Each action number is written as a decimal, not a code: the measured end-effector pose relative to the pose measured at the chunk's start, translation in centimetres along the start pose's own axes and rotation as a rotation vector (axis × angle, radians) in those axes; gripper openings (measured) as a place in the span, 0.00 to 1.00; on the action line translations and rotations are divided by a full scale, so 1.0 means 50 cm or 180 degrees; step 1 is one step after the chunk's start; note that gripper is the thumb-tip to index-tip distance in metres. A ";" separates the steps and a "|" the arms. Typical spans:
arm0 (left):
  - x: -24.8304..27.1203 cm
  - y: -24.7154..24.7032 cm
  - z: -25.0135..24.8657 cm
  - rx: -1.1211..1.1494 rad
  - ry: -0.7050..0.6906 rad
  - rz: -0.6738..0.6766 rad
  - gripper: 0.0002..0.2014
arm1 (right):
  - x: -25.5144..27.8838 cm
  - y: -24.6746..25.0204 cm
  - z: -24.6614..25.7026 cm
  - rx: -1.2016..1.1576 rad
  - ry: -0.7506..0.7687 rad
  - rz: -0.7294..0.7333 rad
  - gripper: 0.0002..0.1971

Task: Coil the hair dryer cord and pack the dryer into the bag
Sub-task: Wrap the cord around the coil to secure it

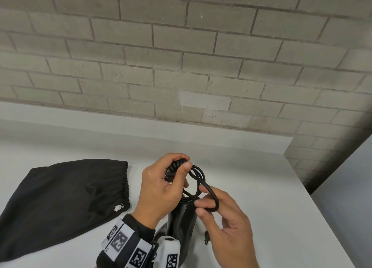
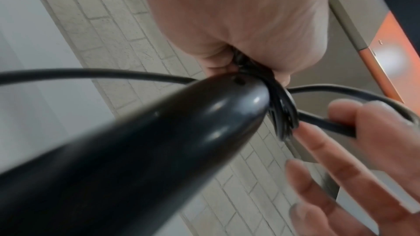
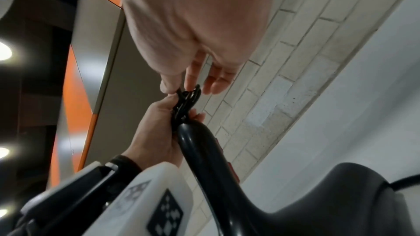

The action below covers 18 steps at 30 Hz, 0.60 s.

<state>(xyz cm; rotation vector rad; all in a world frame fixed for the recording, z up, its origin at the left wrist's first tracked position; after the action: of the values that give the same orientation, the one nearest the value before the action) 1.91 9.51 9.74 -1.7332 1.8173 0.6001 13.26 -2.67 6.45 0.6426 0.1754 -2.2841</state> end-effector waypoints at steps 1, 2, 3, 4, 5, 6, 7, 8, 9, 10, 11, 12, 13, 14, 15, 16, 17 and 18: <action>0.000 0.000 0.000 -0.0006 -0.0007 0.0009 0.10 | 0.001 0.002 -0.001 -0.0076 -0.0006 -0.0019 0.06; -0.001 0.000 0.000 -0.0014 -0.0002 0.0014 0.10 | 0.001 0.004 -0.001 -0.0199 -0.0091 -0.0031 0.07; -0.002 0.001 0.002 -0.0013 0.0013 0.0016 0.11 | -0.001 0.008 -0.002 -0.0323 -0.0240 -0.0054 0.05; -0.002 0.003 0.003 -0.0003 0.0034 0.0024 0.11 | -0.006 0.014 -0.004 -0.0435 -0.0399 -0.0116 0.04; -0.002 0.003 0.004 0.0003 0.0048 0.0034 0.11 | -0.012 0.025 -0.006 -0.0572 -0.0583 -0.0231 0.04; -0.001 0.004 0.005 -0.0002 0.0053 0.0043 0.11 | -0.019 0.039 -0.009 -0.0770 -0.0786 -0.0360 0.03; -0.001 0.004 0.006 -0.0011 0.0059 0.0049 0.11 | -0.025 0.051 -0.010 -0.1102 -0.1017 -0.0412 0.05; -0.002 0.004 0.007 -0.0017 0.0077 0.0051 0.11 | -0.030 0.061 -0.011 -0.1403 -0.1253 -0.0386 0.13; -0.003 0.004 0.009 -0.0015 0.0104 0.0049 0.10 | -0.034 0.070 -0.011 -0.1638 -0.1526 -0.0280 0.21; -0.005 0.004 0.012 -0.0008 0.0131 0.0044 0.10 | -0.038 0.082 -0.011 -0.1709 -0.1751 -0.0180 0.28; -0.007 0.005 0.014 -0.0004 0.0147 0.0043 0.09 | -0.042 0.097 -0.012 -0.1625 -0.1947 -0.0117 0.32; -0.008 0.007 0.015 -0.0006 0.0144 0.0055 0.08 | -0.048 0.112 -0.012 -0.1424 -0.2062 -0.0035 0.35; -0.009 0.008 0.016 -0.0009 0.0133 0.0088 0.08 | -0.054 0.129 -0.012 -0.1190 -0.2138 0.0007 0.36; -0.008 0.007 0.016 -0.0005 0.0129 0.0139 0.08 | -0.062 0.146 -0.013 -0.0984 -0.2137 0.0002 0.33; -0.006 0.005 0.014 0.0000 0.0137 0.0189 0.08 | -0.072 0.161 -0.013 -0.0827 -0.2117 -0.0061 0.26; -0.004 0.002 0.014 -0.0004 0.0156 0.0222 0.07 | -0.081 0.174 -0.014 -0.0659 -0.2057 -0.0157 0.16; -0.002 -0.001 0.013 -0.0022 0.0172 0.0230 0.07 | -0.088 0.183 -0.015 -0.0405 -0.1932 -0.0288 0.08; -0.001 -0.002 0.013 -0.0045 0.0180 0.0208 0.06 | -0.093 0.187 -0.014 -0.0160 -0.1727 -0.0388 0.06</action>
<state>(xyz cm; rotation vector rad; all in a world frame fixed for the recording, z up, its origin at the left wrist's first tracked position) 2.07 9.96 9.30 -1.7217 1.9195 0.5971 22.84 -6.21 8.77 -0.0285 0.0088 -2.4721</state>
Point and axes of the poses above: each hand's wrist, its own x-axis away from the middle knuckle, its own y-axis out of the back of the hand, z = x × y, the point moved 5 cm from there along -x, towards the middle knuckle, and after that the axes turned 14 degrees about -z, right-handed, at the moved point
